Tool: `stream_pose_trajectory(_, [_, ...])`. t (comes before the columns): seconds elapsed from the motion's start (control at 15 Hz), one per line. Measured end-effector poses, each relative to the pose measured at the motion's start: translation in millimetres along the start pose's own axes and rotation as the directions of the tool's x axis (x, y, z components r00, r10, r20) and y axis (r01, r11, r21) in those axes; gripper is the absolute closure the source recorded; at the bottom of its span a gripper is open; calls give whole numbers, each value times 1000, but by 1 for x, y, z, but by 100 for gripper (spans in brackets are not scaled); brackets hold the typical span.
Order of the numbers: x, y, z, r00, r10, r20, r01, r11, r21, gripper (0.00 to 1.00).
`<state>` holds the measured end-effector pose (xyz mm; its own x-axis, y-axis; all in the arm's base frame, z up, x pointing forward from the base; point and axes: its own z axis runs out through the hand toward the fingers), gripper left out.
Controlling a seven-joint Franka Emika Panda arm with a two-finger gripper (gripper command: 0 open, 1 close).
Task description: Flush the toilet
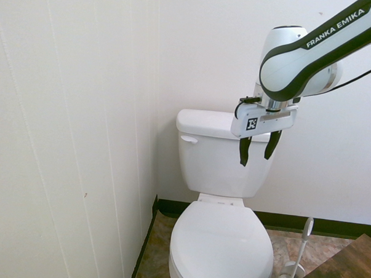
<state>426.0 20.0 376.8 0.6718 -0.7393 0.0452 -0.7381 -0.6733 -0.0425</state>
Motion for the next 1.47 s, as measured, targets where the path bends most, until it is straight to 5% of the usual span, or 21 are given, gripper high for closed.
stream_pose_trajectory(0.33, [-8,-25,-6,1000,-3,15,2,999,42,0])
stream_pose_trajectory(1.07, [64,-214,39,972,188,-141,-162,971,174,0])
stream_pose_trajectory(1.13, [71,-224,42,964,212,-158,-182,966,185,100])
stream_pose_trajectory(1.47, [105,-247,35,922,333,-198,-282,927,246,100])
